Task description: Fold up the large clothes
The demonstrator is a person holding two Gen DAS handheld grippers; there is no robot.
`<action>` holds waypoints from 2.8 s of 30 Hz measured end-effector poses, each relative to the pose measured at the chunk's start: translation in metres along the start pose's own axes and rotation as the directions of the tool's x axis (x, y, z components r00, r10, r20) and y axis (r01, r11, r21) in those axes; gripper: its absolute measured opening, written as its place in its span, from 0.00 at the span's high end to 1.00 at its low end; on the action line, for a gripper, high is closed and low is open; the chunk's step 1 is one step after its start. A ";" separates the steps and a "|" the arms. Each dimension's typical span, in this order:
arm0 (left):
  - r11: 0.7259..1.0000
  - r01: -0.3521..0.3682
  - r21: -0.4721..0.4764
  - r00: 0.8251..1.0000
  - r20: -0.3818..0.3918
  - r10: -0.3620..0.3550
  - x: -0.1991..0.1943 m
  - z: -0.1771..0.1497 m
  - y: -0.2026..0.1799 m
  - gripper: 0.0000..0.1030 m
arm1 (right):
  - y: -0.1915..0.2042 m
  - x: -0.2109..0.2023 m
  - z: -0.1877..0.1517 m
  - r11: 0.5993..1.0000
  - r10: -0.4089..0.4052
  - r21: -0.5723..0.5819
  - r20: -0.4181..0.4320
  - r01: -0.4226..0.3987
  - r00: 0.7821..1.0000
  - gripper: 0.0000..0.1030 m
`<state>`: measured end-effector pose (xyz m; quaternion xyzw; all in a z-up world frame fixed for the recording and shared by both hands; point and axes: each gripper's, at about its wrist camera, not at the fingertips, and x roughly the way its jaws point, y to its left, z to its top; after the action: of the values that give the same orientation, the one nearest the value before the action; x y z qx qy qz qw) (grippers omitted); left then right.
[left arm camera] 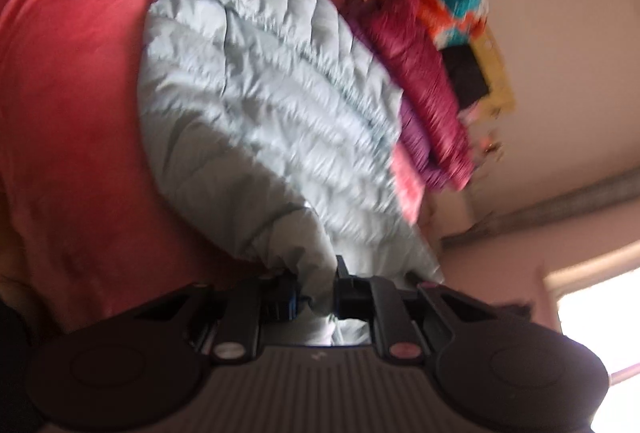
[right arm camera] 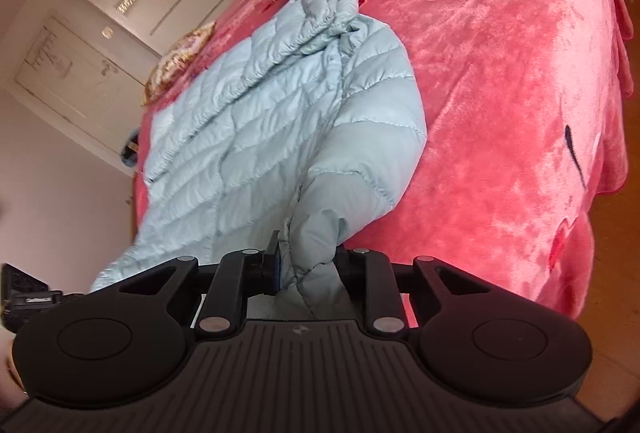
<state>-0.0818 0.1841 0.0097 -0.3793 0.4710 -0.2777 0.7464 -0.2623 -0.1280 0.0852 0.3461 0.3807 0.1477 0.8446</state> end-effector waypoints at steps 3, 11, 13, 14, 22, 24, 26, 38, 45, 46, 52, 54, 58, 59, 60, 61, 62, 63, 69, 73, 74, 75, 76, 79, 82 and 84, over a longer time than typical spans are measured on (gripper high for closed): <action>0.999 0.046 -0.017 0.998 0.038 -0.045 -0.003 0.015 -0.005 0.89 | -0.001 -0.004 0.008 0.995 0.071 0.069 0.038 -0.073 0.997 0.76; 0.982 0.179 -0.052 0.970 0.179 -0.167 -0.006 0.070 -0.016 0.89 | 0.019 0.001 0.050 0.949 0.244 0.166 0.160 -0.269 0.957 0.76; 0.975 0.209 -0.068 0.957 0.218 -0.190 -0.004 0.087 -0.016 0.89 | 0.026 0.007 0.067 0.933 0.276 0.180 0.196 -0.311 0.941 0.76; 0.973 0.220 -0.070 0.951 0.239 -0.198 -0.003 0.095 -0.017 0.89 | 0.030 0.011 0.076 0.927 0.285 0.187 0.210 -0.324 0.935 0.76; 0.953 0.274 -0.128 0.873 0.450 -0.191 0.000 0.160 -0.001 0.88 | 0.042 0.057 0.139 0.890 0.316 0.237 0.294 -0.389 0.902 0.76; 0.949 0.261 -0.180 0.864 0.482 -0.146 0.008 0.171 0.011 0.88 | 0.040 0.073 0.153 0.880 0.307 0.268 0.310 -0.392 0.900 0.76; 0.943 0.245 -0.225 0.855 0.510 -0.100 0.015 0.179 0.023 0.88 | 0.035 0.094 0.170 0.871 0.286 0.310 0.309 -0.380 0.907 0.76; 0.938 0.170 -0.302 0.797 0.602 0.049 0.030 0.201 0.051 0.82 | 0.016 0.178 0.205 0.857 0.188 0.433 0.240 -0.278 0.952 0.27; 0.971 0.067 -0.229 0.767 0.635 0.097 0.031 0.215 0.040 0.68 | 0.032 0.182 0.229 0.895 0.163 0.367 0.261 -0.254 0.952 0.01; 0.974 0.060 -0.220 0.761 0.641 0.098 0.030 0.216 0.039 0.63 | 0.033 0.183 0.232 0.900 0.160 0.356 0.269 -0.252 0.950 0.01; 0.986 -0.028 -0.167 0.652 0.745 0.145 0.011 0.212 0.027 0.13 | 0.034 0.177 0.237 0.926 0.136 0.292 0.337 -0.241 0.932 0.00; 0.987 -0.075 -0.140 0.643 0.750 0.155 0.006 0.213 0.023 0.12 | 0.033 0.173 0.233 0.934 0.112 0.283 0.348 -0.218 0.931 0.00; 0.982 -0.140 -0.127 0.697 0.692 0.189 0.010 0.220 0.025 0.12 | 0.038 0.163 0.219 0.982 -0.001 0.180 0.344 -0.064 0.939 0.00; 0.980 -0.159 -0.119 0.717 0.669 0.198 0.013 0.222 0.025 0.12 | 0.042 0.160 0.215 0.990 -0.037 0.140 0.346 -0.013 0.938 0.00; 0.978 -0.177 -0.110 0.733 0.648 0.206 0.016 0.223 0.025 0.12 | 0.046 0.158 0.211 0.994 -0.072 0.099 0.348 0.039 0.935 0.00; 0.976 -0.194 -0.100 0.747 0.630 0.213 0.019 0.223 0.025 0.12 | 0.049 0.156 0.207 0.993 -0.114 0.057 0.352 0.101 0.929 0.00; 0.975 -0.205 -0.085 0.759 0.615 0.213 0.021 0.223 0.024 0.12 | 0.052 0.155 0.203 0.987 -0.155 0.019 0.358 0.159 0.921 0.00; 0.975 -0.213 -0.062 0.772 0.601 0.207 0.024 0.223 0.022 0.12 | 0.056 0.155 0.198 0.974 -0.197 -0.028 0.368 0.223 0.909 0.00; 0.944 -0.330 0.030 0.788 0.560 0.257 0.047 0.216 0.009 0.12 | 0.059 0.172 0.189 0.909 -0.316 -0.149 0.359 0.388 0.878 0.00; 0.915 -0.388 0.111 0.720 0.657 0.225 0.041 0.209 -0.011 0.12 | 0.073 0.176 0.189 0.878 -0.325 -0.191 0.436 0.440 0.839 0.00; 0.917 -0.376 0.134 0.715 0.671 0.195 0.040 0.208 -0.016 0.11 | 0.078 0.176 0.189 0.882 -0.290 -0.216 0.451 0.418 0.844 0.00; 0.919 -0.360 0.163 0.717 0.679 0.160 0.041 0.207 -0.020 0.11 | 0.086 0.176 0.190 0.883 -0.256 -0.246 0.461 0.400 0.850 0.00; 0.918 -0.346 0.193 0.722 0.679 0.130 0.045 0.209 -0.023 0.10 | 0.093 0.177 0.189 0.880 -0.228 -0.279 0.462 0.384 0.857 0.00; 0.885 -0.352 0.306 0.757 0.649 0.076 0.063 0.210 -0.036 0.10 | 0.111 0.193 0.192 0.865 -0.146 -0.388 0.414 0.319 0.899 0.00; 0.827 -0.410 0.385 0.760 0.645 0.077 0.083 0.208 -0.043 0.10 | 0.130 0.224 0.194 0.812 -0.142 -0.486 0.374 0.324 0.917 0.00; 0.806 -0.435 0.401 0.768 0.632 0.100 0.094 0.210 -0.043 0.10 | 0.137 0.240 0.192 0.763 -0.172 -0.538 0.365 0.358 0.915 0.00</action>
<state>0.1454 0.1511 0.0552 -0.1518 0.1756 -0.1515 0.9608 0.0426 0.0025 0.1412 0.0238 0.2309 0.0842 0.9690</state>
